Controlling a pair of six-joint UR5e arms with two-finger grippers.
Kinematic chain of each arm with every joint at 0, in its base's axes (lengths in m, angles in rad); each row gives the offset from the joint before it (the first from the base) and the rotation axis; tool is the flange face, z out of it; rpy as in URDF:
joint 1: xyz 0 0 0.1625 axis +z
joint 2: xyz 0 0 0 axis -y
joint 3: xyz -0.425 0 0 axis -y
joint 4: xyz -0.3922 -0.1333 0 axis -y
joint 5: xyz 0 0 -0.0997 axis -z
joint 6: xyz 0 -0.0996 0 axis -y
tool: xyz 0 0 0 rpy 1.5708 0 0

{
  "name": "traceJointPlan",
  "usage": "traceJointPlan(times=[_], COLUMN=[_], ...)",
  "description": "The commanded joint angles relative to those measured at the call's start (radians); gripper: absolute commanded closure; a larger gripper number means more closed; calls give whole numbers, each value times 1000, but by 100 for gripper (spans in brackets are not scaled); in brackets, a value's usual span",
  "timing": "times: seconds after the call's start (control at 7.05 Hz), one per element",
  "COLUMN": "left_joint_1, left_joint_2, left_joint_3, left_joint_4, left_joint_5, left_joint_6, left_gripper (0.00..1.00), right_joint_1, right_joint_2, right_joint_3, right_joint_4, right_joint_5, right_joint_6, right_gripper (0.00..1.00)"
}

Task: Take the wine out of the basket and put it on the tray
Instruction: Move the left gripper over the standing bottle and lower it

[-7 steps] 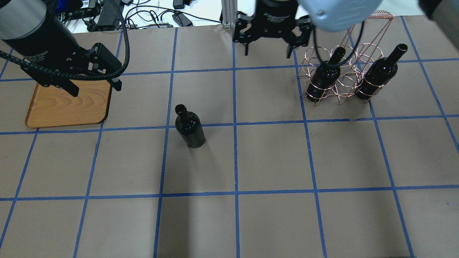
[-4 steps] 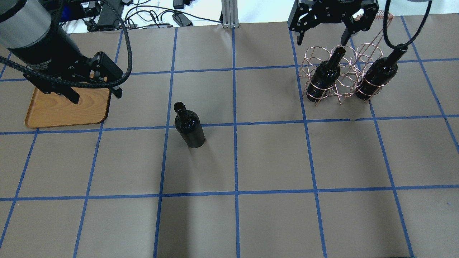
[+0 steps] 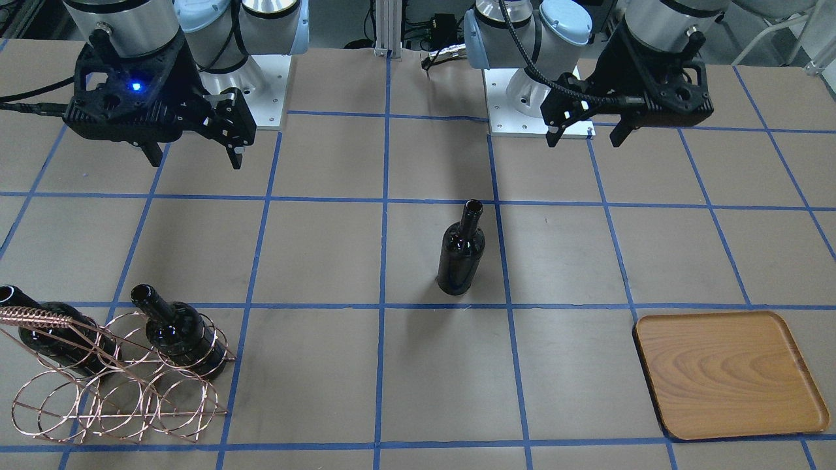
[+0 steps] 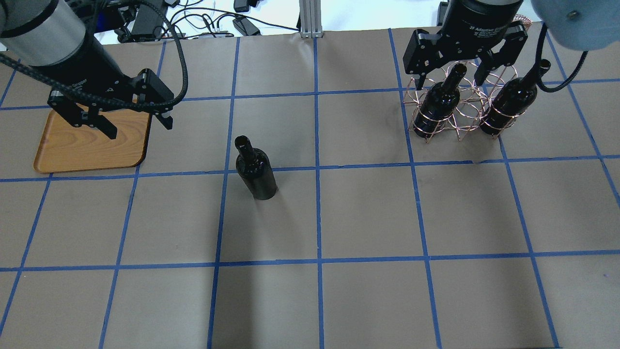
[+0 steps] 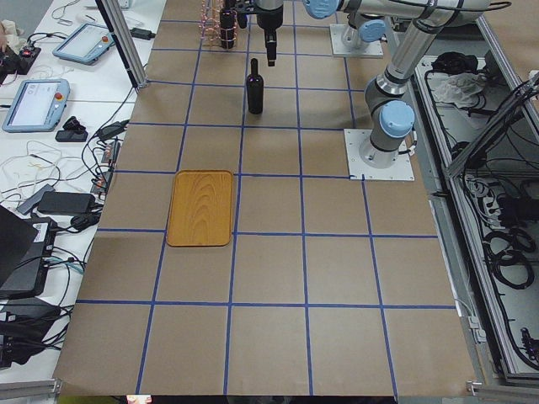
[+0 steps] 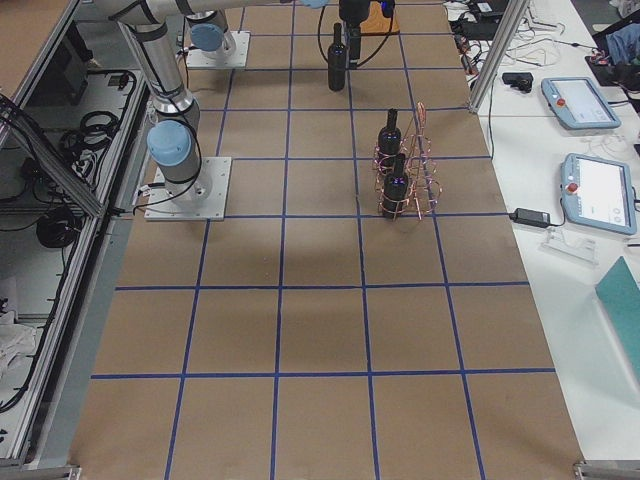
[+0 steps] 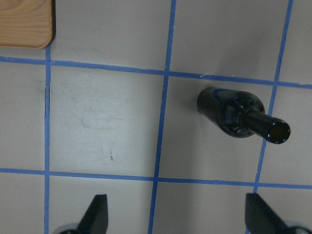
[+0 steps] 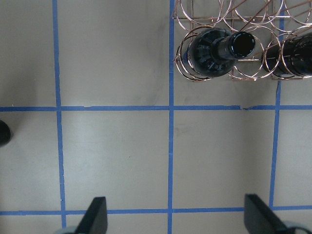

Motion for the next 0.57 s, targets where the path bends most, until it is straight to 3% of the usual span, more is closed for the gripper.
traceJointPlan(times=[0.0,0.14,0.43], left_joint_1=[-80,-133,-179], left_joint_2=[-51,-90,-146], left_joint_3=[3,3,-6], left_joint_4=[43,122,137], left_joint_5=[0,9,7], left_joint_6=[-109,-115,-186], left_gripper=[0,0,0], right_joint_1=[-1,-1,-1], right_joint_2=[-6,-6,-7], right_joint_3=[11,13,14], right_joint_4=[-14,-14,-10], right_joint_5=[-1,-1,0], right_joint_6=[-2,-2,-2], right_gripper=[0,0,0])
